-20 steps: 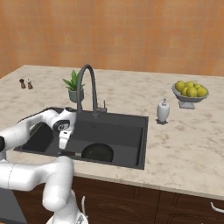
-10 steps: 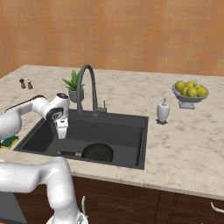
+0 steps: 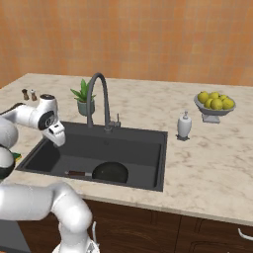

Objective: Pick the pan and sponge and place them into the sink. Then turn on the water.

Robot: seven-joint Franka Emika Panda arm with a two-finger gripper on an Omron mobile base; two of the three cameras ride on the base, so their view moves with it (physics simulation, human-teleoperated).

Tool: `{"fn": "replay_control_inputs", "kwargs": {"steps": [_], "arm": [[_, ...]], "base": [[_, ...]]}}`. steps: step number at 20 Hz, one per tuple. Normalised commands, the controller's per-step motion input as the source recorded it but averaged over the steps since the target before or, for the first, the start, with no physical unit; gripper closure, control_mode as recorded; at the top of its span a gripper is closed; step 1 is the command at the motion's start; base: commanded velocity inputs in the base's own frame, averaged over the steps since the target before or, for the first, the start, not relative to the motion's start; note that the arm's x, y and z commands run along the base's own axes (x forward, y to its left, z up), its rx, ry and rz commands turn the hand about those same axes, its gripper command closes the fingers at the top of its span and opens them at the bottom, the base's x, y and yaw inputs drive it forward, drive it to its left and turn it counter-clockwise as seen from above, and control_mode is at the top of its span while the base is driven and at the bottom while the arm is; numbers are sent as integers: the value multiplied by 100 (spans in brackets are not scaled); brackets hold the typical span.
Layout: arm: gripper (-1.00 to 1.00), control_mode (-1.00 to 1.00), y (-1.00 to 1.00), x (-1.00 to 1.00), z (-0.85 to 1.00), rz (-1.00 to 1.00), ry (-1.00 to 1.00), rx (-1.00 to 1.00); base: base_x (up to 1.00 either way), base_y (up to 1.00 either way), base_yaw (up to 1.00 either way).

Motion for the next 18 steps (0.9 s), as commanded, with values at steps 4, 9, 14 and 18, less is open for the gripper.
{"fn": "replay_control_inputs", "kwargs": {"steps": [4, 9, 14, 18], "arm": [[-100, -100, 46, -34, 21, 42, -16, -4], [-100, -100, 49, -27, 6, 41, -1, -4], [-100, -100, 57, -30, 0, 21, -1, -11], [-100, -100, 61, -37, -5, 8, 0, -18]], "base": [[0, 0, 0], [0, 0, 0], [0, 0, 0], [0, 0, 0]]}}
